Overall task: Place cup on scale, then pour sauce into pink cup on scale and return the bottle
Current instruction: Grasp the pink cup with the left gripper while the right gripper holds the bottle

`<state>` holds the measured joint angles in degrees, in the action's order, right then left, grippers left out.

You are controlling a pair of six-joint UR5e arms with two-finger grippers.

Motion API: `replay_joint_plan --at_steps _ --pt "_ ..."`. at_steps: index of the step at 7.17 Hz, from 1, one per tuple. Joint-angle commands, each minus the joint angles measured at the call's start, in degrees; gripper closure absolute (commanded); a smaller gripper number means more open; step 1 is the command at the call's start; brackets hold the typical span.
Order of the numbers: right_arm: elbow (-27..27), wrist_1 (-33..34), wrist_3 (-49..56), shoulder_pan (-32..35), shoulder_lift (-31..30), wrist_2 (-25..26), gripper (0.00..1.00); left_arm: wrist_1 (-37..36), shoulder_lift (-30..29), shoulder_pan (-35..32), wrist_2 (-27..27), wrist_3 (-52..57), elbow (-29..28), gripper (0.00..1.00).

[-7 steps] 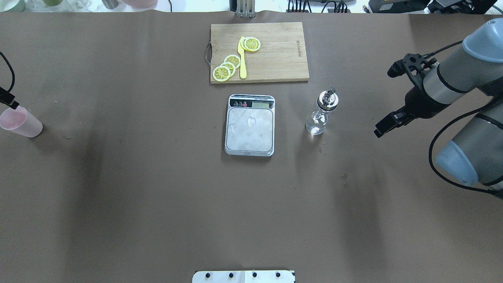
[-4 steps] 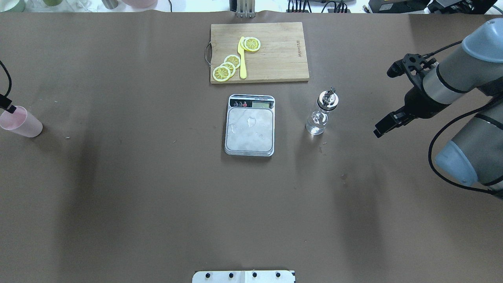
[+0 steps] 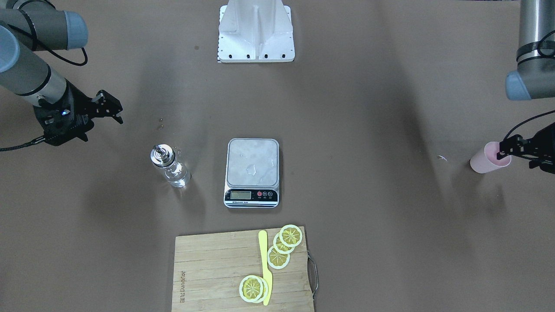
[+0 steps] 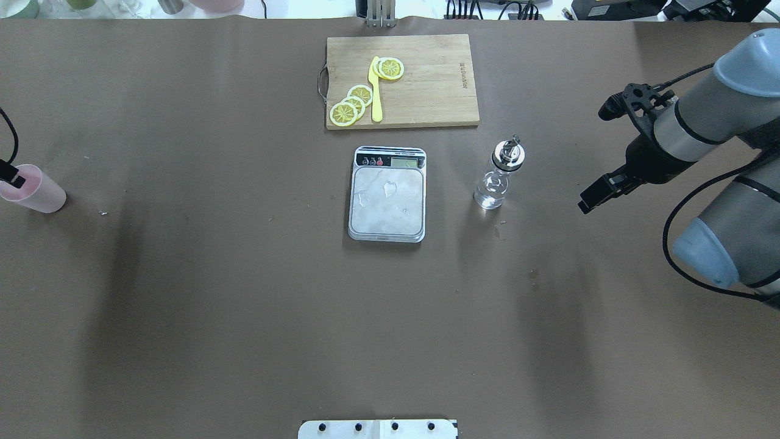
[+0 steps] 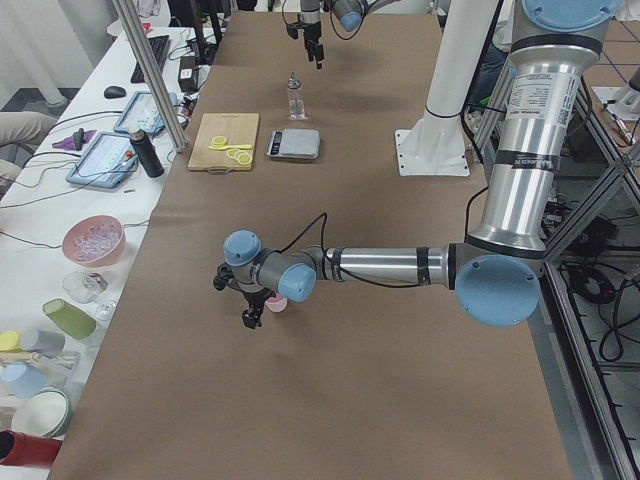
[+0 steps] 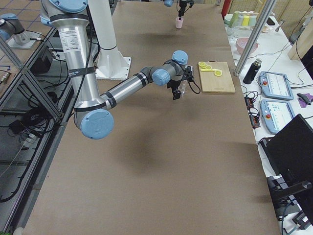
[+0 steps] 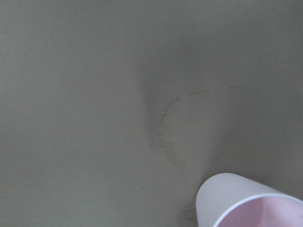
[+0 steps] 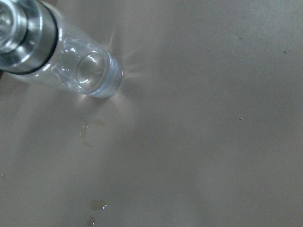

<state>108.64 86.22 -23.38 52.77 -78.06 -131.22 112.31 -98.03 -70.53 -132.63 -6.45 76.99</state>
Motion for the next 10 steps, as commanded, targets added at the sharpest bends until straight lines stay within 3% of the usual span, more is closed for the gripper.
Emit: replay_joint_plan --at_steps 1,3,6,9,10 --pt "-0.2 0.0 0.0 -0.1 0.8 0.0 0.00 0.1 0.0 0.7 -0.1 0.0 0.0 0.11" --pt "-0.4 0.0 0.0 -0.1 0.9 0.0 0.00 1.4 0.3 0.7 -0.3 -1.6 -0.1 0.52" --pt "-0.4 0.0 0.0 -0.1 0.9 -0.1 0.00 2.4 0.4 1.1 -0.4 -3.9 0.0 0.99" --pt "-0.4 0.0 0.0 -0.2 1.0 0.0 0.00 2.1 0.0 1.2 -1.0 -4.1 1.9 1.00" --pt "-0.2 0.0 0.0 -0.2 1.1 -0.1 0.00 1.8 -0.5 1.2 -4.6 -6.7 3.7 1.00"
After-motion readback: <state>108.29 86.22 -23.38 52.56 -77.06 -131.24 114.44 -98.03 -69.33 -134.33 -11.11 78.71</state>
